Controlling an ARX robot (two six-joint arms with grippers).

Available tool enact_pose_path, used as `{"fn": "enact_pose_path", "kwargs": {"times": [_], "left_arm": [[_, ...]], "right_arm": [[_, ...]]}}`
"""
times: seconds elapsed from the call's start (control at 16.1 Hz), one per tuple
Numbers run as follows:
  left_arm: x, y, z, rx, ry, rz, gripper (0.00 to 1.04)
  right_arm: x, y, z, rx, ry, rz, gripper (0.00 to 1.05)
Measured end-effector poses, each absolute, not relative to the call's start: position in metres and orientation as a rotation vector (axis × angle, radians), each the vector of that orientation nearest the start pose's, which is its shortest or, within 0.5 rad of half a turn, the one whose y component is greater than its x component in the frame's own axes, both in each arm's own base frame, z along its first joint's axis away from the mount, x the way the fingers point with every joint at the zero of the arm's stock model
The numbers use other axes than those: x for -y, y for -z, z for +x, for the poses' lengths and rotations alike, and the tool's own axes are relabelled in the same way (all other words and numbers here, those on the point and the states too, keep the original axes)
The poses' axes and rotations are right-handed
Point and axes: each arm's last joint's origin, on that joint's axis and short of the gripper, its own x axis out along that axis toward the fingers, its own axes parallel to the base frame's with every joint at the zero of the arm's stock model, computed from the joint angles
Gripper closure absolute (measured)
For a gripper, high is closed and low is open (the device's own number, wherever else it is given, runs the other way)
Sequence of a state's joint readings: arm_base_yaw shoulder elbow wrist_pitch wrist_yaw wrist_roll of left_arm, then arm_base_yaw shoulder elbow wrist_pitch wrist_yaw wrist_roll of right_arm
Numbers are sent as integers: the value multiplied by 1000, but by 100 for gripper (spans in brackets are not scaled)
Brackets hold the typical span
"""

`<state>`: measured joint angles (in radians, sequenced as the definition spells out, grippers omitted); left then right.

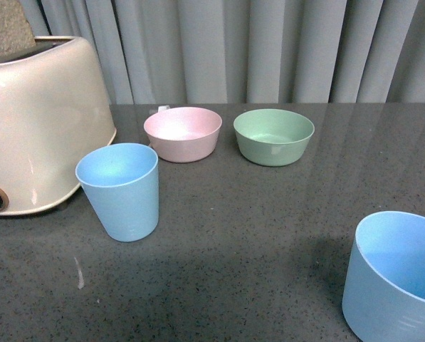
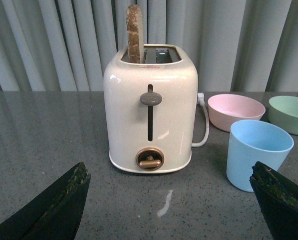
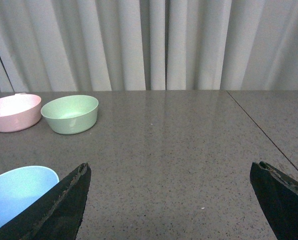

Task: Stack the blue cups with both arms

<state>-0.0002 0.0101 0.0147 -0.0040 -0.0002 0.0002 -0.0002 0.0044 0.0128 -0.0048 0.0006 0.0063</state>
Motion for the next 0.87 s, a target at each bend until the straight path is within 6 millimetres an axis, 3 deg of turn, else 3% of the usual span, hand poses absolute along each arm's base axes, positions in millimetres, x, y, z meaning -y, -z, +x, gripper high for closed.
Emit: {"fn": "enact_pose_path", "kwargs": {"times": [0.87], "left_arm": [[0, -167, 97, 1, 0, 1, 7]], "right_arm": [[0, -167, 97, 4, 0, 6, 7]]}}
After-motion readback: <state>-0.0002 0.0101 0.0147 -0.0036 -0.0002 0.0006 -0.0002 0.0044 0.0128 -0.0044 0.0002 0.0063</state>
